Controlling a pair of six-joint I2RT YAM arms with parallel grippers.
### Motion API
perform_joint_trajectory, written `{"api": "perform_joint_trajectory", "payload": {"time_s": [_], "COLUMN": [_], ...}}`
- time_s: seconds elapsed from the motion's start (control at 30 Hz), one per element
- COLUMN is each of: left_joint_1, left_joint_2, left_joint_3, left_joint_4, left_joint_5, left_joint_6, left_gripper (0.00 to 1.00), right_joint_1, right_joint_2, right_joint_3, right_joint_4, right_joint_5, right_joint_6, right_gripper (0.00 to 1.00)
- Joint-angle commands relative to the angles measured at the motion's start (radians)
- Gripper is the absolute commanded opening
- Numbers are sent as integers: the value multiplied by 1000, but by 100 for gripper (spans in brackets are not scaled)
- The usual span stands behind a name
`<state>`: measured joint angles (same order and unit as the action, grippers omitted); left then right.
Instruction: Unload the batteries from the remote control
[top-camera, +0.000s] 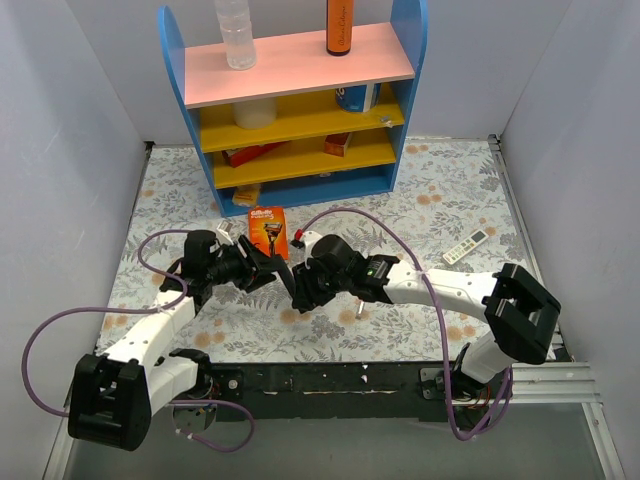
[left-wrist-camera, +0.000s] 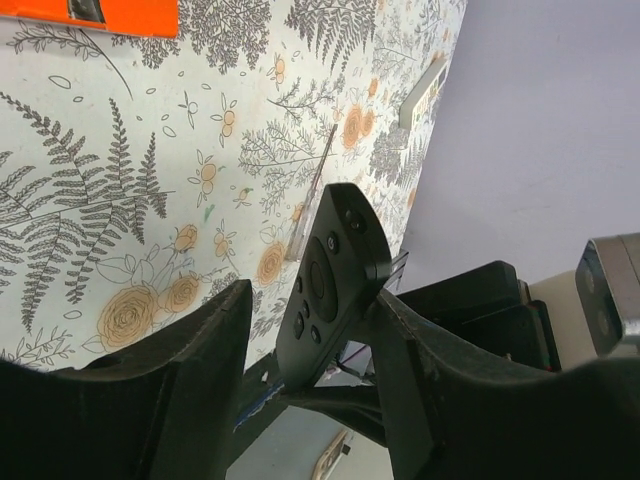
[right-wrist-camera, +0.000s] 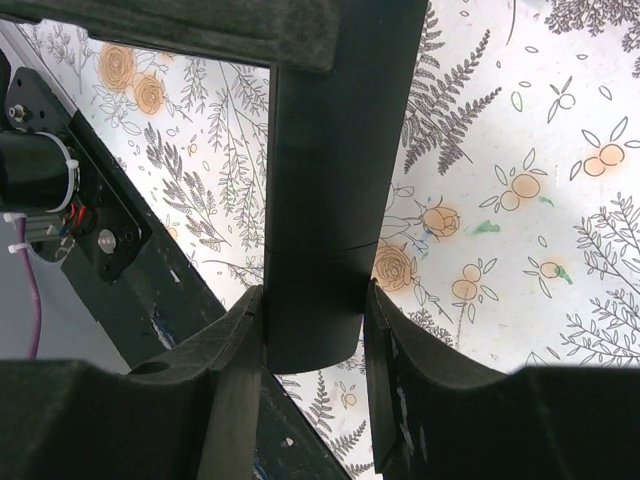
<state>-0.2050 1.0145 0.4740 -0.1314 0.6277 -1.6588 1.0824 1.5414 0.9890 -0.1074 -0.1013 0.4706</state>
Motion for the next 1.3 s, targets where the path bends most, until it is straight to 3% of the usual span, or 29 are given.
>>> {"api": "perform_joint_trajectory", "payload": {"time_s": [0.0,0.17,0.37,0.4,0.43,0.47,0.5,0.6,0.7,0.87,0.97,1.13,1.27], "left_joint_1": [-8,-25,-42,-42,-42,-42,-42,-42,-42,-42,-42,-42,-42], "left_joint_2": [25,67,124,127,130,131,133,128,124,81,61,68,87], "left_joint_3": [45,48,77,78,81,84,87,103,115,65,35,-1,-50], "left_joint_4": [16,39,46,47,52,52,52,64,93,292,413,562,716], "left_joint_5": [-11,-16,-6,1,7,12,17,49,101,231,271,308,336], "left_joint_6": [8,-4,-6,-2,5,16,42,86,135,136,111,82,-23], "left_gripper": [48,45,27,23,10,3,0,0,0,0,0,0,0], "right_joint_1": [13,14,16,14,14,13,11,-18,-82,-254,-321,-381,-391], "right_joint_2": [3,17,31,31,26,22,17,-18,-58,-121,-130,-116,-104], "right_joint_3": [66,69,74,74,76,77,82,76,48,-48,-79,-160,-216], "right_joint_4": [12,14,5,3,2,-3,-21,-26,0,154,216,412,599], "right_joint_5": [29,34,43,40,37,41,43,-23,-148,-456,-599,-767,-848], "right_joint_6": [-15,-13,-12,-13,-26,-30,-41,-93,-119,-41,14,141,246], "right_gripper": [18,18,19,23,28,32,47,69,83,86,81,74,71]}}
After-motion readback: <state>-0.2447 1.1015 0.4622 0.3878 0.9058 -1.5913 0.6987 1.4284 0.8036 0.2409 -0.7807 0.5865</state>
